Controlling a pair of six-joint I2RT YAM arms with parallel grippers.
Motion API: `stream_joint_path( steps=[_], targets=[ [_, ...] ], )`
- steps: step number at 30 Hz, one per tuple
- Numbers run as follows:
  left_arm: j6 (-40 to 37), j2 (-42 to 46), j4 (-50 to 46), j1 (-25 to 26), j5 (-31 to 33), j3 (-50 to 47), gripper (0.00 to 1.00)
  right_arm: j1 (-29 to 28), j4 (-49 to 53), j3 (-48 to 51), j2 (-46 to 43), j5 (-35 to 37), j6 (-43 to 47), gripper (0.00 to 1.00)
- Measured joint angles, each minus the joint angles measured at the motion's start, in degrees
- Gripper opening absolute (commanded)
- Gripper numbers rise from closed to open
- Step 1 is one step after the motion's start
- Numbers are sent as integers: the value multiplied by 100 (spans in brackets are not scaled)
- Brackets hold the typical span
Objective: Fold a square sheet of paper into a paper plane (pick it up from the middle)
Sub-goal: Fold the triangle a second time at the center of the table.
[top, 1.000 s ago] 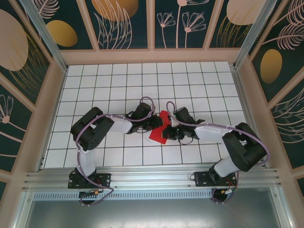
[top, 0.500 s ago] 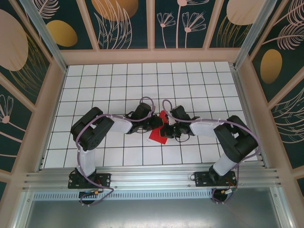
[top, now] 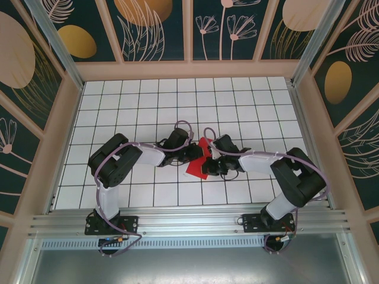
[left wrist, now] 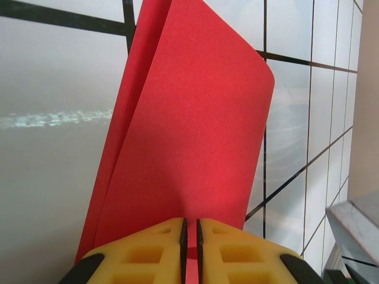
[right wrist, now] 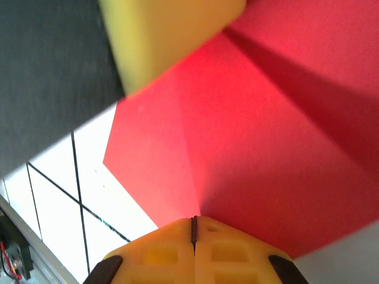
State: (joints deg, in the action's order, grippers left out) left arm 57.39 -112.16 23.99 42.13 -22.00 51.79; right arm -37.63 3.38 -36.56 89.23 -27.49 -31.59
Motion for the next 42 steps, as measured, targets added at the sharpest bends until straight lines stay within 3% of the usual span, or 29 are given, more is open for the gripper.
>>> stream_joint_path(
  steps=[25, 32, 36, 39, 42],
  targets=[
    [-39, -2, -162, 4, 2, 76, 15, 61, -297, 763, -470, -260, 81, 4],
    [-42, 15, -173, 7, -9, 85, 19, 136, -55, 920, -874, -146, 74, 5],
    [-46, 146, -334, 11, -2, 85, 25, 352, 212, 929, -1517, 118, 4, 18],
    [-76, 420, -505, 11, 0, 85, 31, 538, 229, 909, -1851, 356, -59, 20],
    [-81, 774, -581, 11, 4, 105, 31, 664, 186, 885, -1880, 417, -208, 32]
  ],
)
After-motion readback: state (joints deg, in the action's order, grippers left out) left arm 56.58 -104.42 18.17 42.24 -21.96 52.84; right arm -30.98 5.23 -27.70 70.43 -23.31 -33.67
